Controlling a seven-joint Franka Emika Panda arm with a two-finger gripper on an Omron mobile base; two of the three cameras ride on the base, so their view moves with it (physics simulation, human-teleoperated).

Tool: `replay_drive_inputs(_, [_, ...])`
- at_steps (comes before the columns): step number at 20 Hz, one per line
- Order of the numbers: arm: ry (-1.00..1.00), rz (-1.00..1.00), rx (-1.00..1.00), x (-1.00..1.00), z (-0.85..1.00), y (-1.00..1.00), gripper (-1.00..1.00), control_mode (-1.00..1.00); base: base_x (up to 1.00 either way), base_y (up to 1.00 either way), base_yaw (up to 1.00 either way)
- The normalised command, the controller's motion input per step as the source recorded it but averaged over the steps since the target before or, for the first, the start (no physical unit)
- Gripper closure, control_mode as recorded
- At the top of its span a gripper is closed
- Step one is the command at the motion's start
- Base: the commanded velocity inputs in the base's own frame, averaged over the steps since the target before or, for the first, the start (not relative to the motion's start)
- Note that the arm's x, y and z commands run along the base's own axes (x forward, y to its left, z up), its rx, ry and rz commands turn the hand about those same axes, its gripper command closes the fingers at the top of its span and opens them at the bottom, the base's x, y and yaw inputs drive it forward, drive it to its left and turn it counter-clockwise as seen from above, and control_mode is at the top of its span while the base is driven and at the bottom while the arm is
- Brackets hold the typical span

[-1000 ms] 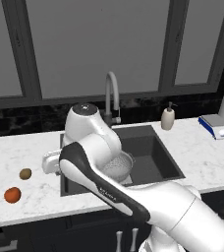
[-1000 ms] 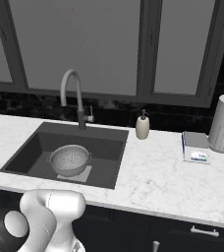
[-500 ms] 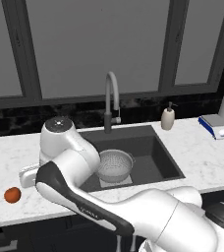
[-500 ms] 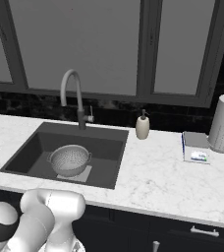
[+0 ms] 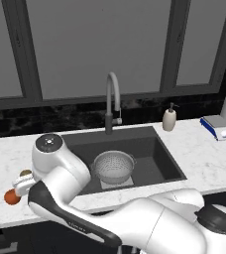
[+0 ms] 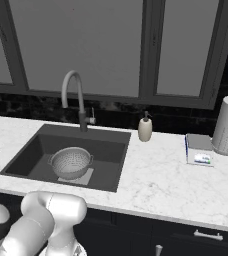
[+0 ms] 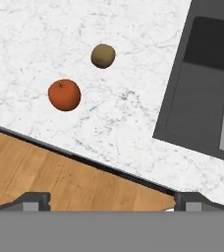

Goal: Put the colander in the sink, put the orange, kiwi in the colander, and turn on the sink faucet and pour water over the colander.

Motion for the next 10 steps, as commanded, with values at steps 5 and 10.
replay_drive_inputs(5, [-0.01,0.0,0.0,0.09,-0.15,0.26,-1.0,-1.0,0.0,0.0,0.0])
replay_drive_inputs(10, [0.01,0.0,0.01,0.0,-0.04,0.2,-1.0,-1.0,0.0,0.0,0.0])
